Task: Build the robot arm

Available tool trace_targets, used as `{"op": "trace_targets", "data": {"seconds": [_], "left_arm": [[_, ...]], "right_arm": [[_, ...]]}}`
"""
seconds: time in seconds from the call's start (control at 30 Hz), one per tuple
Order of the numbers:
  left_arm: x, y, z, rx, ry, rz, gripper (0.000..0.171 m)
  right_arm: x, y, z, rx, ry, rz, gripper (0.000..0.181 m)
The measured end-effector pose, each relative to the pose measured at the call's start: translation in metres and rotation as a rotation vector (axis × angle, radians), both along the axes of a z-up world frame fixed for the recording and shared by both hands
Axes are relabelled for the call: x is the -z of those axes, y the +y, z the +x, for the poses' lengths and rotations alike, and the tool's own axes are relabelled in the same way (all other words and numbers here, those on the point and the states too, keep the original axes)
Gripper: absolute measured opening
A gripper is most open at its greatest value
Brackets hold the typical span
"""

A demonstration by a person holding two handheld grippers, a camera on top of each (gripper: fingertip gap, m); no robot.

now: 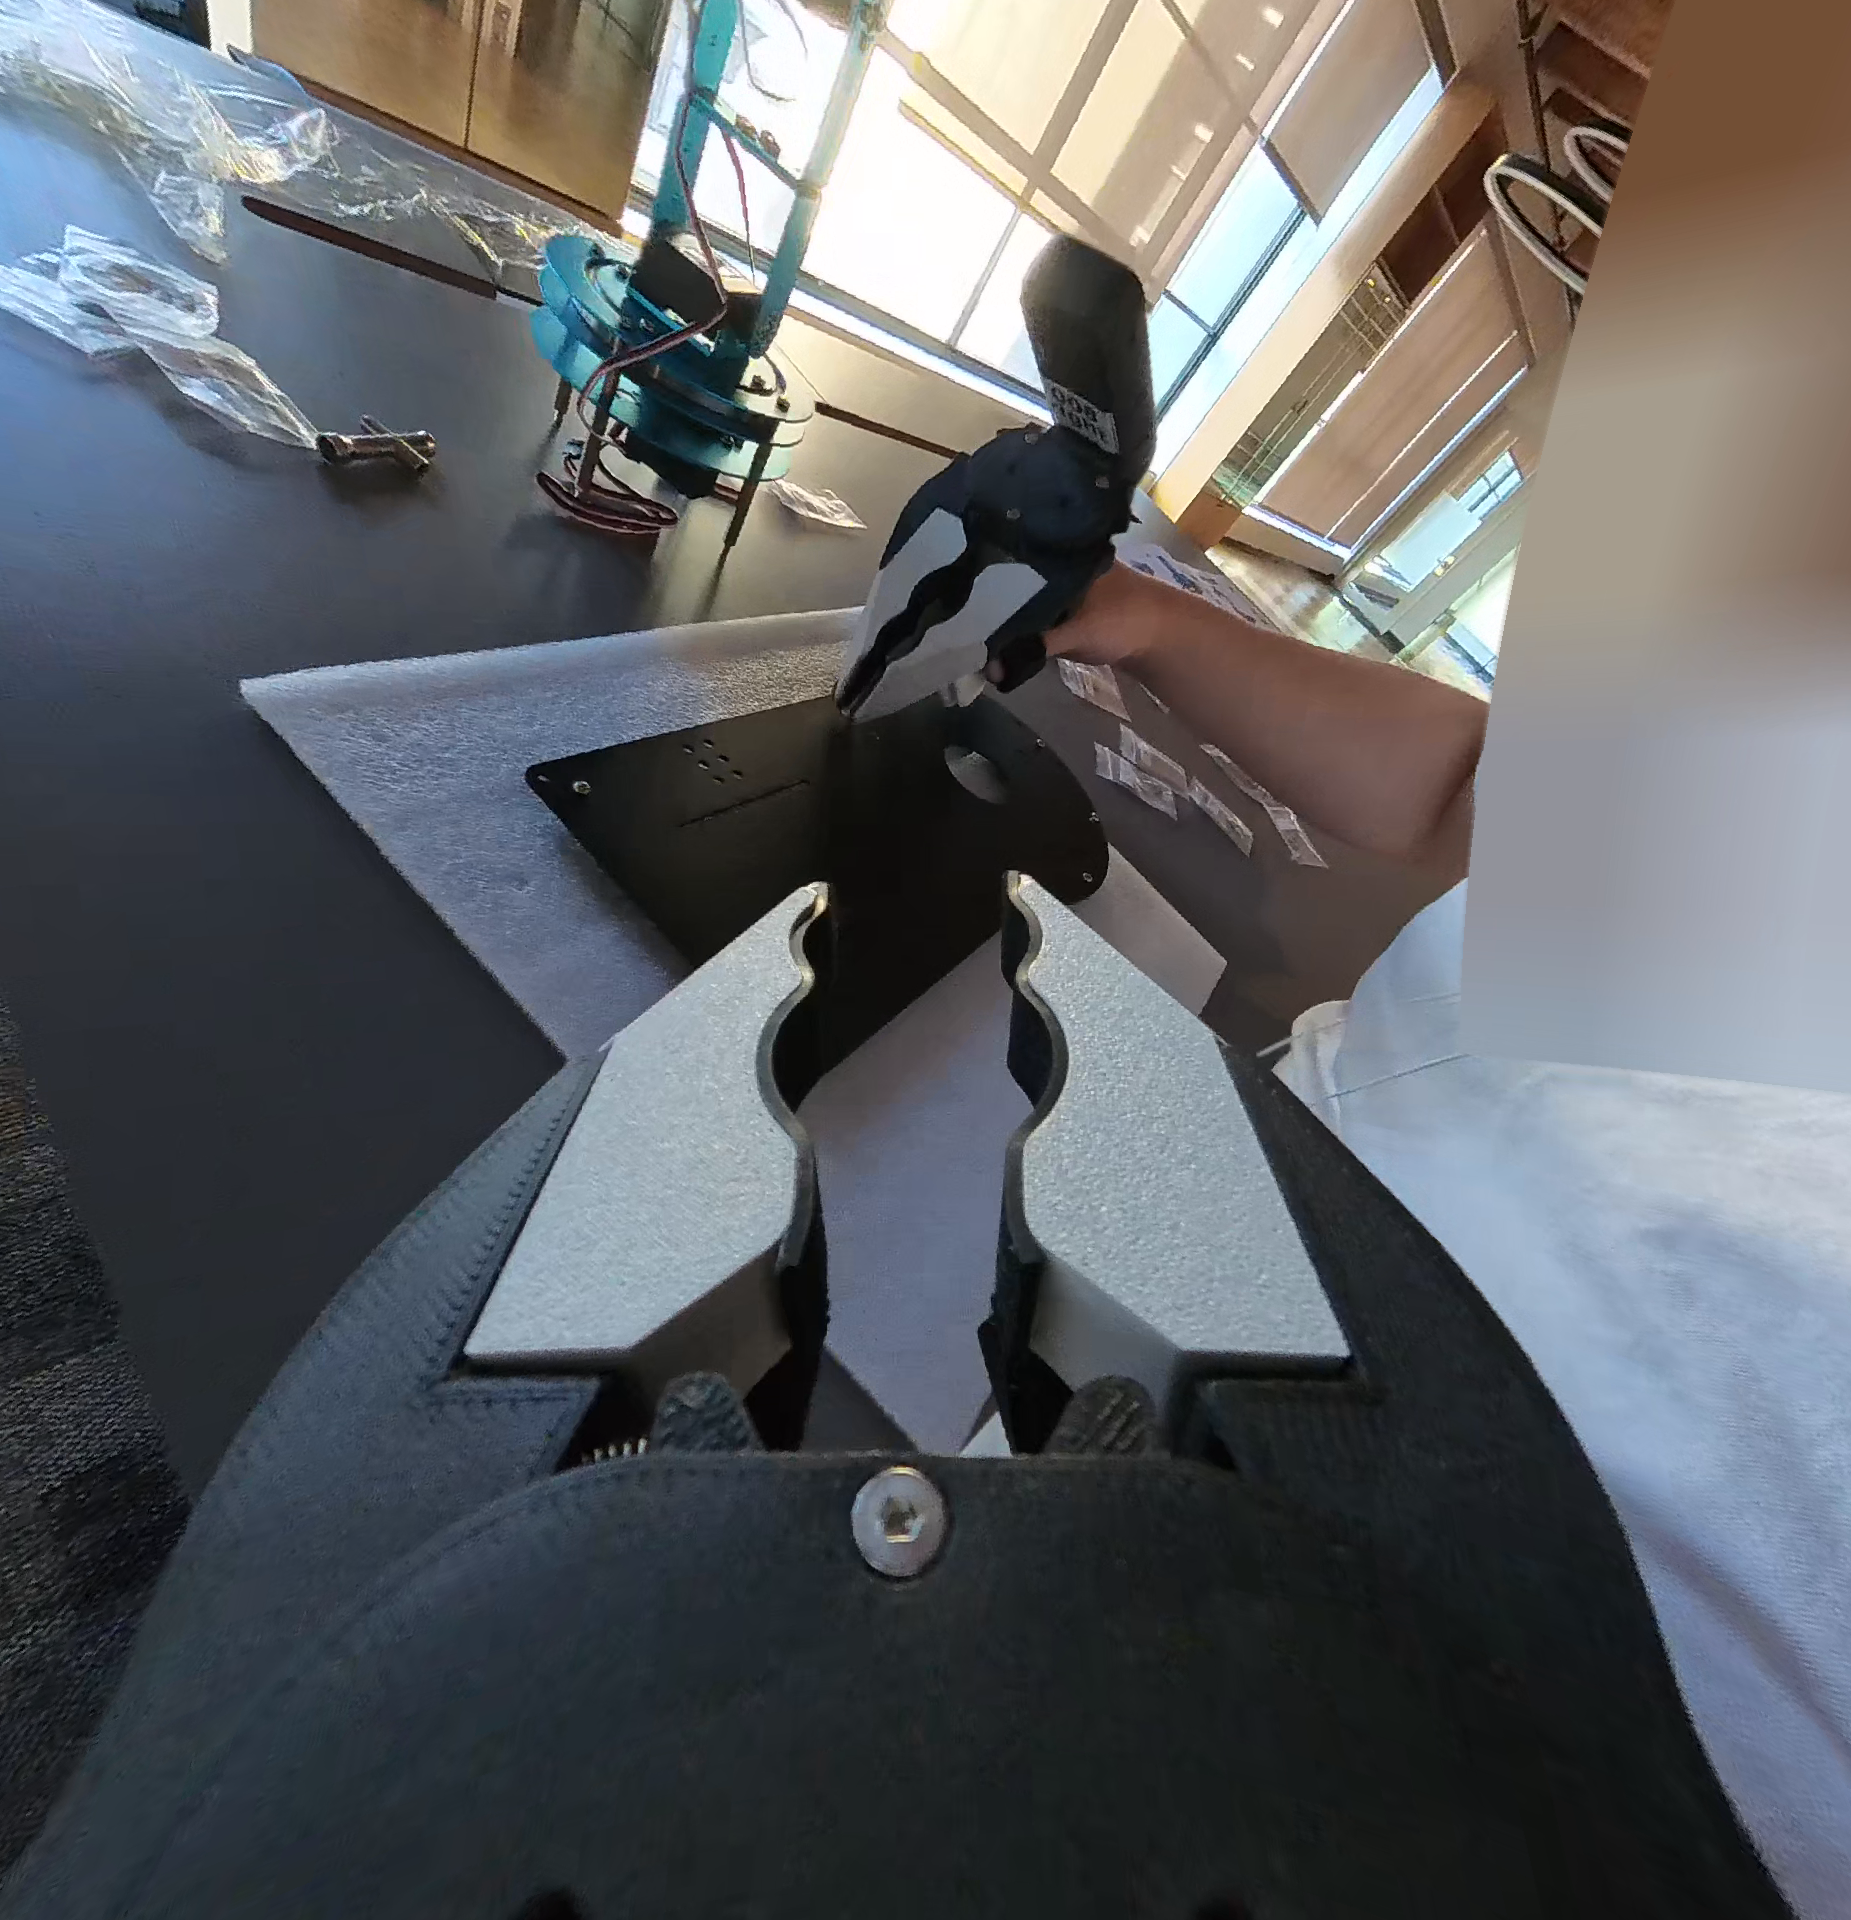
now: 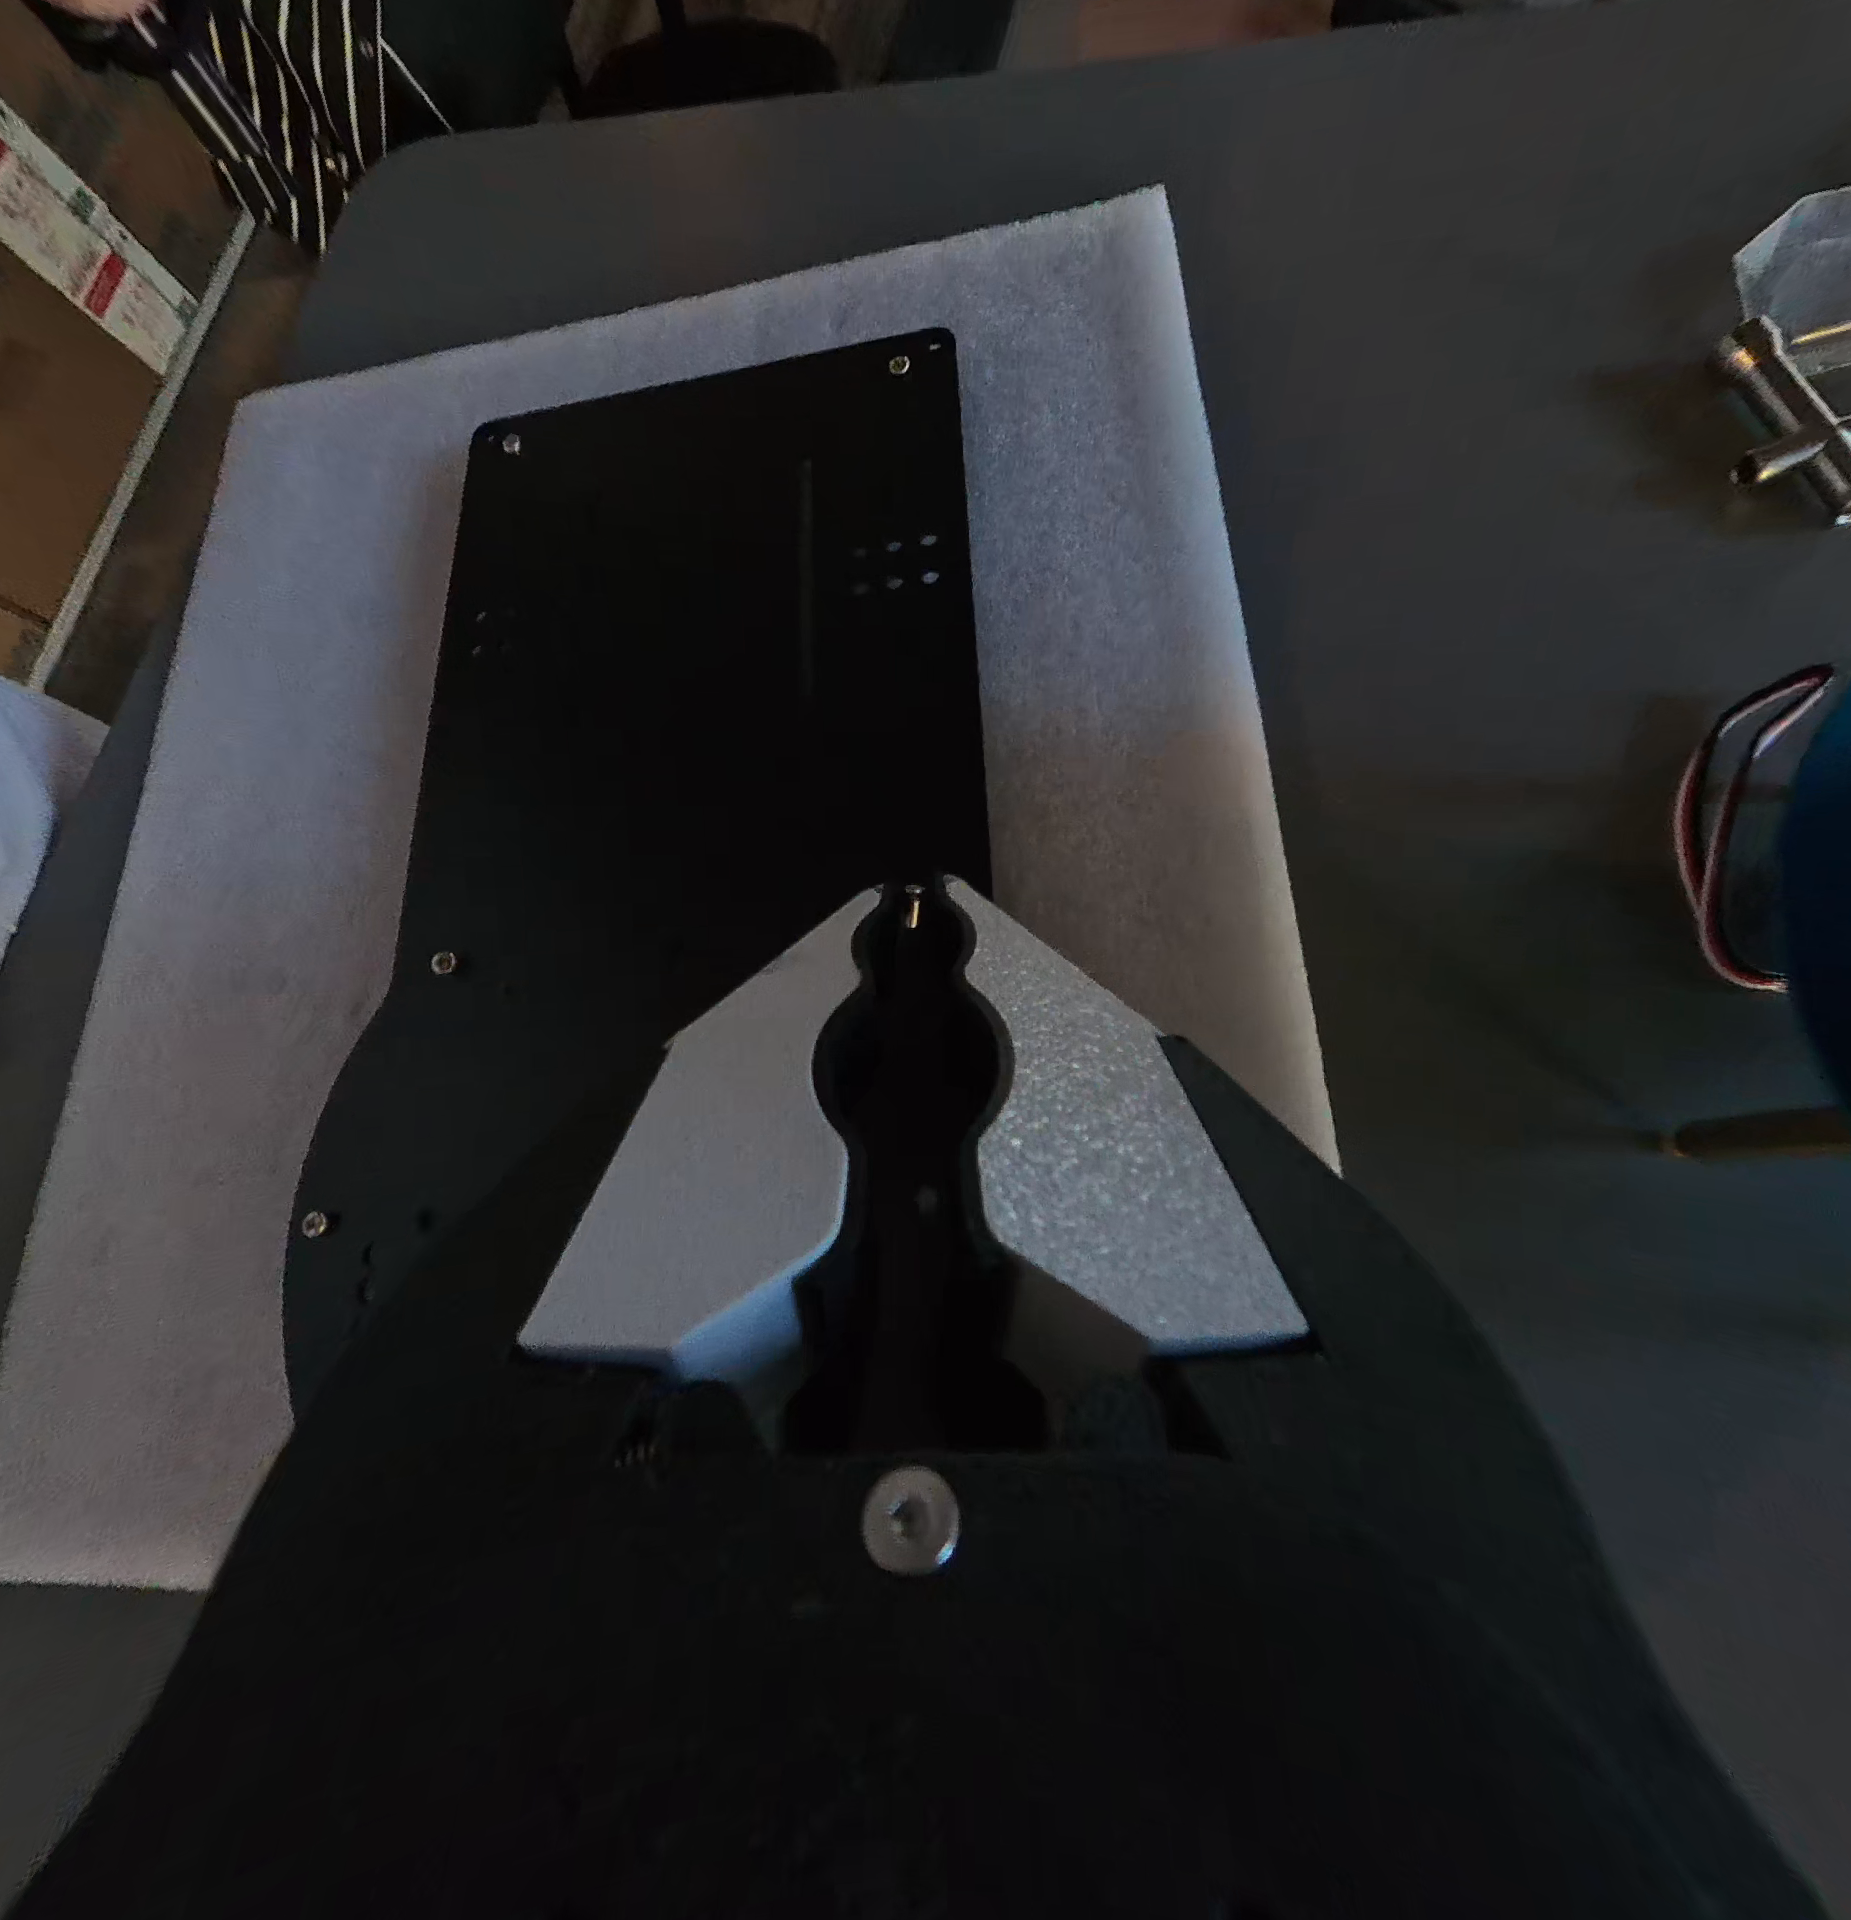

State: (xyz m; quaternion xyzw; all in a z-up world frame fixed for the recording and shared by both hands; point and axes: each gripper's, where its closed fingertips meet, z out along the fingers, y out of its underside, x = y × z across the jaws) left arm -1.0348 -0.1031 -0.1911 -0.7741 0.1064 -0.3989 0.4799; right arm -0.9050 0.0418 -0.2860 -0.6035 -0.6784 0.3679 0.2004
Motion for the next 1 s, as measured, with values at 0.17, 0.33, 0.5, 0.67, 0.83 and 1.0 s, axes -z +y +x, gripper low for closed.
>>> {"op": "trace_targets", "data": {"seconds": [0.17, 0.33, 0.5, 0.67, 0.83, 1.0], "left_arm": [[0.004, 0.004, -0.001, 0.014, -0.010, -0.007, 0.029], [0.007, 0.007, 0.001, 0.025, -0.019, -0.014, 0.029], [0.010, 0.006, 0.000, 0.019, -0.024, -0.020, 0.029], [0.011, 0.006, -0.001, 0.011, -0.037, -0.024, 0.029], [0.010, 0.006, 0.001, 0.016, -0.037, -0.024, 0.029], [0.013, 0.006, 0.002, 0.020, -0.035, -0.035, 0.029]], "right_arm": [[-0.001, -0.001, 0.000, -0.012, 0.020, 0.005, 0.003], [-0.004, 0.000, -0.003, -0.024, 0.044, -0.022, 0.003], [0.000, 0.000, 0.000, -0.038, 0.039, -0.021, 0.003], [0.001, 0.001, 0.004, -0.053, 0.036, 0.012, 0.003], [-0.002, -0.001, -0.002, -0.067, 0.056, 0.024, 0.003], [0.002, 0.000, -0.001, -0.075, 0.039, 0.026, 0.004]]}}
